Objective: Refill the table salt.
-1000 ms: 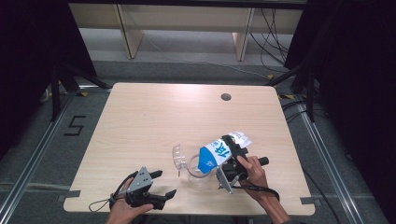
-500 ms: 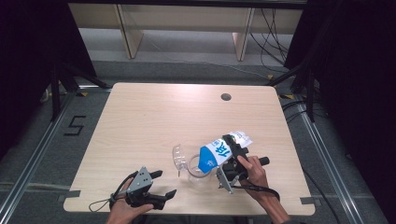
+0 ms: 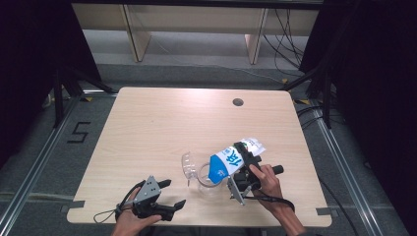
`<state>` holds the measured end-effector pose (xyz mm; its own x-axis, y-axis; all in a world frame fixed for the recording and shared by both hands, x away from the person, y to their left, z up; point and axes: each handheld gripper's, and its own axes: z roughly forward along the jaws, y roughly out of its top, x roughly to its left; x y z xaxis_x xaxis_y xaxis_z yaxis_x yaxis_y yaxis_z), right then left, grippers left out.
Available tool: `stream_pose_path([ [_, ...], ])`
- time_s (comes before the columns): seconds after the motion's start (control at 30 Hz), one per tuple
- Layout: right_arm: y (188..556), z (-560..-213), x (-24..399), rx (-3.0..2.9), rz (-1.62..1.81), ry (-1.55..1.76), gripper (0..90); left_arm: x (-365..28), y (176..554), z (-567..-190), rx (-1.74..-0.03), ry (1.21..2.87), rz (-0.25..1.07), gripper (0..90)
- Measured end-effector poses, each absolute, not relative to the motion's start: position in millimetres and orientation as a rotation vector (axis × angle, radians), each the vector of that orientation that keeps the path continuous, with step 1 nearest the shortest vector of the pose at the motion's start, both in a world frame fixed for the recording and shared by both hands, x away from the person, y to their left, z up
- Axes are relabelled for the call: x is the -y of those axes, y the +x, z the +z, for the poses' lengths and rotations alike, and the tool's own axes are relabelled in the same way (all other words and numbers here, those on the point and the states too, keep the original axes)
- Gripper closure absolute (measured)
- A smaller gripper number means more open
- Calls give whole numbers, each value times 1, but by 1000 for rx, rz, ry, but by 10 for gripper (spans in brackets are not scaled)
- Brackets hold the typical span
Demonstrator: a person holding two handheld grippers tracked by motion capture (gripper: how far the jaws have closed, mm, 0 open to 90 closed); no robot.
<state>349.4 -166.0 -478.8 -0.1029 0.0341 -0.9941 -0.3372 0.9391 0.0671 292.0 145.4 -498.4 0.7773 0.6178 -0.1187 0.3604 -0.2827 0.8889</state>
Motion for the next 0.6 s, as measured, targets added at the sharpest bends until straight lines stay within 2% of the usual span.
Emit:
stream_pose_path([
  [0.6, 347, -485, 165, -1661, 322, -213, 473, -146, 292, -498, -736, 1909, 311, 152],
])
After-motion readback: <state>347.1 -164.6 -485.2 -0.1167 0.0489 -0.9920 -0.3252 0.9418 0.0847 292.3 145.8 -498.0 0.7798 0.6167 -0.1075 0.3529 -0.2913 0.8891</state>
